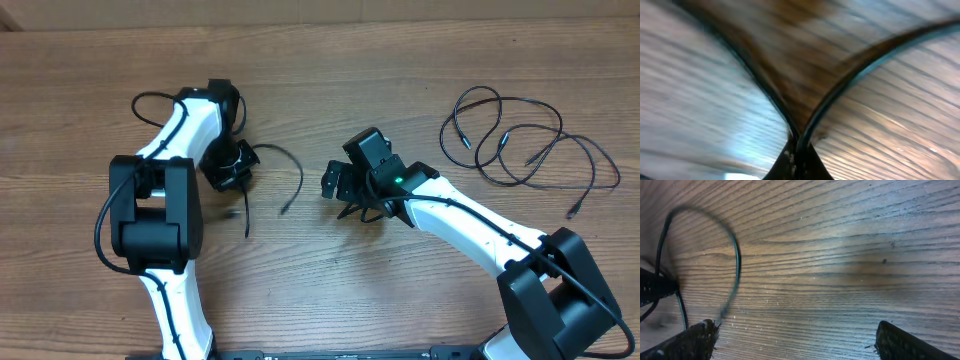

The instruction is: Untangle cables

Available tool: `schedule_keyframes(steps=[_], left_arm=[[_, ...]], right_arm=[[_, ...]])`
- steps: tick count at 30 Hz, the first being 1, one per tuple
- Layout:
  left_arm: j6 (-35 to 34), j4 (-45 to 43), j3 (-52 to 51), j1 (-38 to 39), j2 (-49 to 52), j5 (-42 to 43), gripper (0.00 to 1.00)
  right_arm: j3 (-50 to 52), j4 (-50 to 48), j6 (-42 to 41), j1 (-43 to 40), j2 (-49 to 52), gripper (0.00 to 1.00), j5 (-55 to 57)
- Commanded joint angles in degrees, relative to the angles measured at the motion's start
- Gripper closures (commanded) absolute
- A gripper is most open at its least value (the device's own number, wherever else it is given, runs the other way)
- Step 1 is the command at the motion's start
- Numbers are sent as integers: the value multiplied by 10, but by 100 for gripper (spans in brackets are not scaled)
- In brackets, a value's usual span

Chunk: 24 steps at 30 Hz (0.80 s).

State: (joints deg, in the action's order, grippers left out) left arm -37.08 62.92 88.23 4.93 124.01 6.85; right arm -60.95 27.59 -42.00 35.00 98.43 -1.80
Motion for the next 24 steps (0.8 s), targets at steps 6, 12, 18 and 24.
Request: schedule_keyframes(steps=[6,12,18,24], left_arm=[[180,-121,-32,25,47,206,96],[215,-114,8,30,47,279,96],[261,-12,137,30,45,304,93],[268,90,259,30,45,225,66]], right_arm=[[6,-8,0,1,1,0,32],[6,-8,0,1,1,0,33],[6,-8,0,1,1,0,33],[6,-10,0,-2,1,0,33]])
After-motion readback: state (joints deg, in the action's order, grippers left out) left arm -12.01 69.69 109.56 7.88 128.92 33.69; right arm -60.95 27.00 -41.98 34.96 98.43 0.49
